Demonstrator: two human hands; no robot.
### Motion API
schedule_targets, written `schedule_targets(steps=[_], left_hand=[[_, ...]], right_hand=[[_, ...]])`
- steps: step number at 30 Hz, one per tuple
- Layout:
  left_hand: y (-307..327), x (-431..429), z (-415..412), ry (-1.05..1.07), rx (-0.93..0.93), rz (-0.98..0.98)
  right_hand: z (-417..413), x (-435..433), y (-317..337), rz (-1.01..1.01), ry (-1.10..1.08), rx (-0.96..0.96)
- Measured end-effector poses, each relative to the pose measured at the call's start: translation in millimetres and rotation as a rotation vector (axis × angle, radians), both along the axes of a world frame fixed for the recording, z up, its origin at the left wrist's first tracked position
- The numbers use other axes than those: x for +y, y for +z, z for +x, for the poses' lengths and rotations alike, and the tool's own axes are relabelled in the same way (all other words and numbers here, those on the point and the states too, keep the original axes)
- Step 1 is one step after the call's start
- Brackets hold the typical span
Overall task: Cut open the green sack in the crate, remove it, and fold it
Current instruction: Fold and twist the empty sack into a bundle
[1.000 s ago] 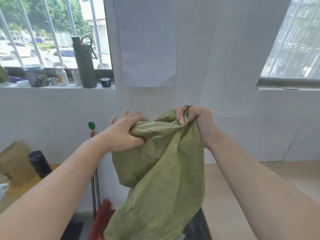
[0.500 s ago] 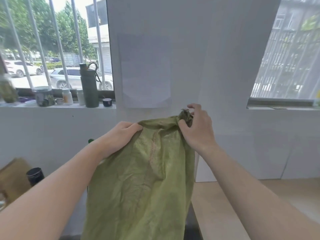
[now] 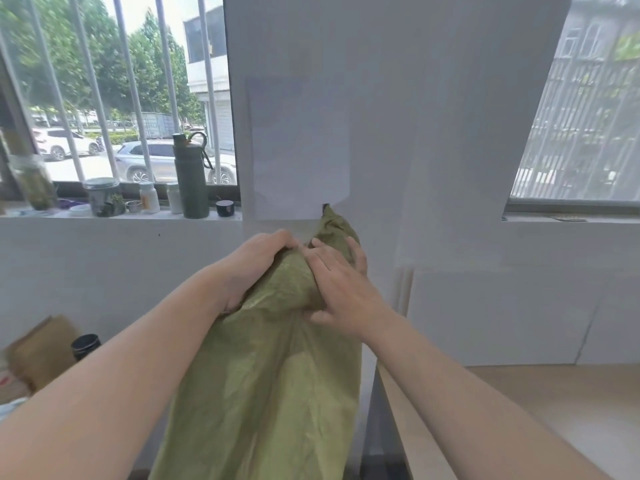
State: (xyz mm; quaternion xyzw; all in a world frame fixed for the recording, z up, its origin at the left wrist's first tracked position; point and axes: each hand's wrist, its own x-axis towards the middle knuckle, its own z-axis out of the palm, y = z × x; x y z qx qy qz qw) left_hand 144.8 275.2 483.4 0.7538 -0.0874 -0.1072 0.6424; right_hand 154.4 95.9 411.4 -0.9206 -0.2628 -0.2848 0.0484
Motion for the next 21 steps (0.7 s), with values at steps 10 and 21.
schedule_targets(steps=[10,21], left_hand=[[6.5,18.1,-14.3,-0.080,-0.521,1.228],[-60.3,-1.2,-5.7,0.180,-1.051,1.384]], right_hand=[[-6.3,11.4,11.0,-0.123,-0.165,0.044],[-8.8,18.9,23.9,-0.028,-0.199,0.155]])
